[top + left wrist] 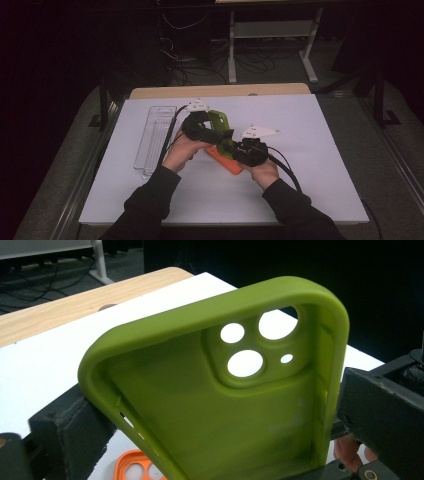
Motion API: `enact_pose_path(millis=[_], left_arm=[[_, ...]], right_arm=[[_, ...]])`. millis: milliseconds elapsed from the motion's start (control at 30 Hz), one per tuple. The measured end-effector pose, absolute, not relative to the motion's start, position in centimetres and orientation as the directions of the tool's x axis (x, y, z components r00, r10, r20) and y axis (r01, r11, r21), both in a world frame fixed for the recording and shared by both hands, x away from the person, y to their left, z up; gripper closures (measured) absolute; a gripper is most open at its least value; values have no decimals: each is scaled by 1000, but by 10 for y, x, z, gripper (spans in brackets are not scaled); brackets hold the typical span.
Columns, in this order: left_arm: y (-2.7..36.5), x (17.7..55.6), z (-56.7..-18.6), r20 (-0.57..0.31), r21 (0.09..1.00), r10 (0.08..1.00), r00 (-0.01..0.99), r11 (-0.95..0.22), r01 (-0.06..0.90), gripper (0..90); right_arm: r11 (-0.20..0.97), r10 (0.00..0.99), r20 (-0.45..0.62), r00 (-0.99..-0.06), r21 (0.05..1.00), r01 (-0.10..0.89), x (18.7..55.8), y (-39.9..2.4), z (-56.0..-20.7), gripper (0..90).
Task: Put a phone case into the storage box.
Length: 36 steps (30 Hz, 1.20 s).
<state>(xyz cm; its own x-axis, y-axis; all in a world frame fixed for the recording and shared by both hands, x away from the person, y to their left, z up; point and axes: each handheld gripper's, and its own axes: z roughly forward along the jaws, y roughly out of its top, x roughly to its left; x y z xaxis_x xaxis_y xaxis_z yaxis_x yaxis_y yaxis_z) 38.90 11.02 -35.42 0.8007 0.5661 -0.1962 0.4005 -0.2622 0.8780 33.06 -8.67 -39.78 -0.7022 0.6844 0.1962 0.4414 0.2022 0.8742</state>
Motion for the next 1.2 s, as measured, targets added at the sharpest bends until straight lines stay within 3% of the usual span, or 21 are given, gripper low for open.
enact_pose_path(millis=[200,800,933,1100,1200], left_arm=[[112,389,-357,-205,883,572,794,-242,403,64],[109,385,-358,-197,889,571,797,-238,390,127],[108,385,-358,-159,892,572,805,-266,365,135],[111,385,-358,-175,891,583,793,-249,380,139],[114,386,-356,-165,892,590,790,-254,375,140]], right_arm=[[217,687,186,-702,870,442,330,-85,-400,758],[278,696,124,-707,861,425,331,-84,-405,745],[285,691,124,-712,858,427,331,-85,-404,605],[287,694,131,-708,852,438,334,-95,-401,434],[291,689,141,-711,844,450,334,-103,-401,368]])
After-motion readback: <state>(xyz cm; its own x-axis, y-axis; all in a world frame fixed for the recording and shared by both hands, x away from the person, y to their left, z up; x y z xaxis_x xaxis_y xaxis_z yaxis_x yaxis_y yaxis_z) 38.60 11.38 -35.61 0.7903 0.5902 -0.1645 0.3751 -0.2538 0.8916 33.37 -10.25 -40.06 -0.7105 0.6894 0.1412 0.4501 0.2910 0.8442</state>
